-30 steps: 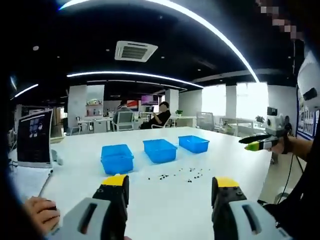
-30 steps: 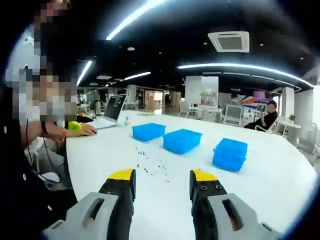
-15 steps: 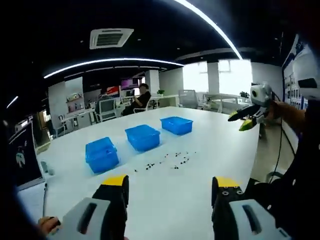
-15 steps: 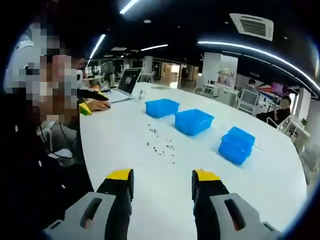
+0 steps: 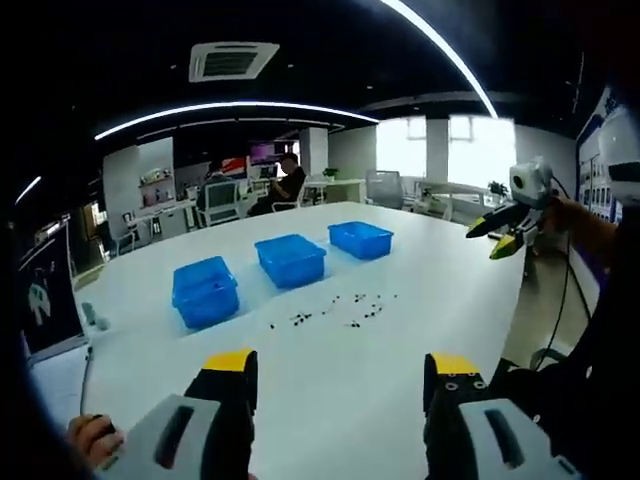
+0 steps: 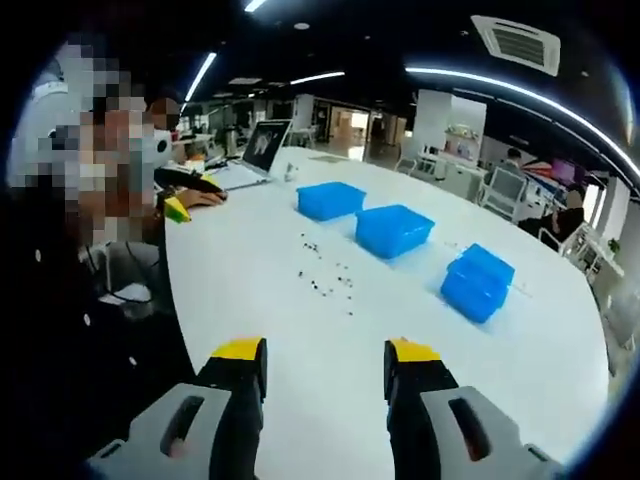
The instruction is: Pick up the resistors one by one and place each resistor into its matching bin, sorting the parts by color and model until every resistor is separated into the correct bin for its type
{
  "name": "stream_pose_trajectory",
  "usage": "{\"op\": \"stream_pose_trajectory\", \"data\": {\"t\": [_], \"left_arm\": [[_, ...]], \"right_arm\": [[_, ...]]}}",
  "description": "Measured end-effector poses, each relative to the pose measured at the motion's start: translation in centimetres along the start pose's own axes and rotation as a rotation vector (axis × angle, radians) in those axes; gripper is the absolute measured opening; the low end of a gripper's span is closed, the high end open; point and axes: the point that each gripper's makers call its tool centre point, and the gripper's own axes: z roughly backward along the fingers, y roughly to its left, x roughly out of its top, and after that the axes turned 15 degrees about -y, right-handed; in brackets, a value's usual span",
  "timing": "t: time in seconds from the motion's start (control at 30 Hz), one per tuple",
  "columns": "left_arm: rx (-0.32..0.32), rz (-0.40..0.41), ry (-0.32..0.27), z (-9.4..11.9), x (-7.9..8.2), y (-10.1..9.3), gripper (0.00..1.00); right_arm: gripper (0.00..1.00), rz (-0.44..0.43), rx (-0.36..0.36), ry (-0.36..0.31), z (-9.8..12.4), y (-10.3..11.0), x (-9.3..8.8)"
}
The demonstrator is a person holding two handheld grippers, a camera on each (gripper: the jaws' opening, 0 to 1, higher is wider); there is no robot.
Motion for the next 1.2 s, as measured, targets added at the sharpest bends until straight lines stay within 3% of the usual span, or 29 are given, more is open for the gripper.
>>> {"op": "stream_pose_trajectory", "data": {"t": [0.3,0.7,0.9,1.2], "left_arm": [[0.004,0.011,-0.019,0.3,-0.3,-0.1,0.68],[0.039,0.055,-0.067,1.9,-1.2,0.6,0.68],[0.060,0.081,-0.082,2.8,-1.9,0.9,0.68],[0.096,0.106,-0.092,4.0,-2.6,1.7,0.68]], "right_arm": [[0.47,0.028,0.031,0.026,-0.2,-0.3,0.2],[0.44,0.083,0.166,0.089,-2.0,-0.5,1.3],[0.43,0.157,0.257,0.146,-4.2,-0.6,2.1],[0.41,0.255,0.407,0.227,-9.3,0.3,3.2]]}}
